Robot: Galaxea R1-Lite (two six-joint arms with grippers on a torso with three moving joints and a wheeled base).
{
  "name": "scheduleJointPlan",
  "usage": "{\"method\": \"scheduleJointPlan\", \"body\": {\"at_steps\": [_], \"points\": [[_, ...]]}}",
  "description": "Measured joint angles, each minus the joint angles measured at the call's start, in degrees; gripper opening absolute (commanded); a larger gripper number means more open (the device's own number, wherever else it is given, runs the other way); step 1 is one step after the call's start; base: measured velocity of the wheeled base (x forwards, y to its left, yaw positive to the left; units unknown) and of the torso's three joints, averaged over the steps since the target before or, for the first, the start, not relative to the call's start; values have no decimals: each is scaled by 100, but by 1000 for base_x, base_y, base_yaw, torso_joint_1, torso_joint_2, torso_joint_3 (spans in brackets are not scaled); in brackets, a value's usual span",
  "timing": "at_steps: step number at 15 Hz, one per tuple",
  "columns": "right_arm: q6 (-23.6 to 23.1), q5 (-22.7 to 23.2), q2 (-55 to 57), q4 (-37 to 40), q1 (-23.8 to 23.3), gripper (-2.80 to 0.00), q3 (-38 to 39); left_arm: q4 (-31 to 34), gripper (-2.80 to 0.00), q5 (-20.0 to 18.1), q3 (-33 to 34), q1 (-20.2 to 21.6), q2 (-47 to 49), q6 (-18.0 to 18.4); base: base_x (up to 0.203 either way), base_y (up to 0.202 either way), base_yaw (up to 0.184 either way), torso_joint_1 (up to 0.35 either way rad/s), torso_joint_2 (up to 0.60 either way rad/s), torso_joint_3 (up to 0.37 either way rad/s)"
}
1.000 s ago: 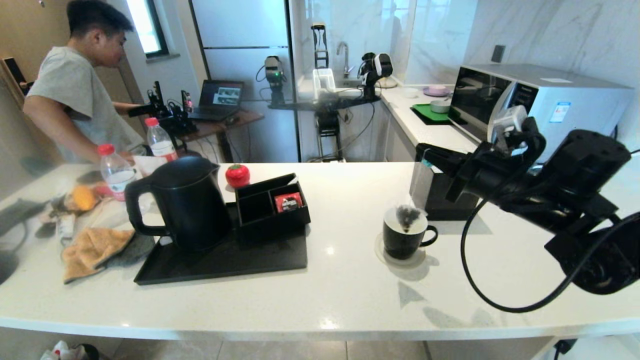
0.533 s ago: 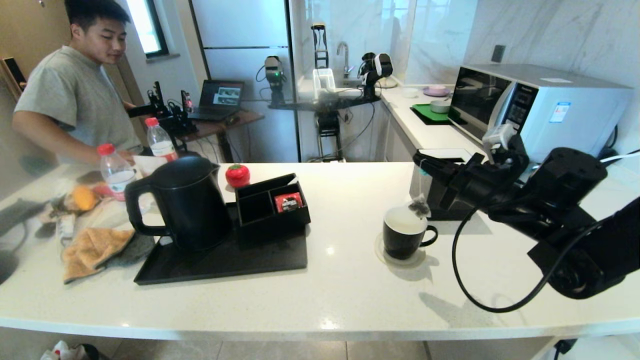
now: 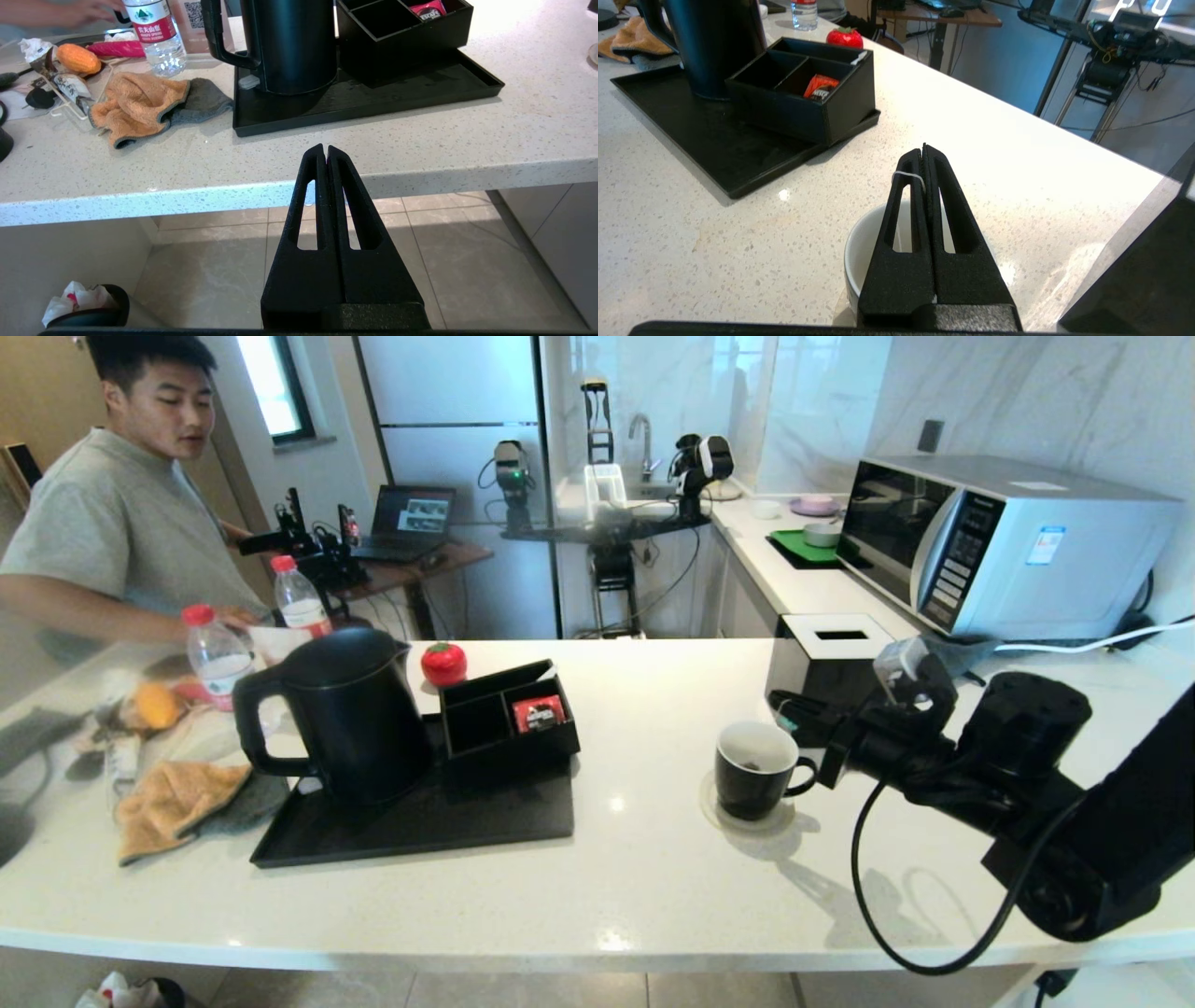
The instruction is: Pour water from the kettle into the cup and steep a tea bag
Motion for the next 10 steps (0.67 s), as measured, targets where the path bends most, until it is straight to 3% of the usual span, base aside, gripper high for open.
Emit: {"method": "scheduleJointPlan", "body": {"at_steps": [10], "points": [[71, 9, 30, 0, -7, -280, -182, 0, -280, -2, 0, 0, -6, -2, 0, 0, 0, 0, 0, 0]]}}
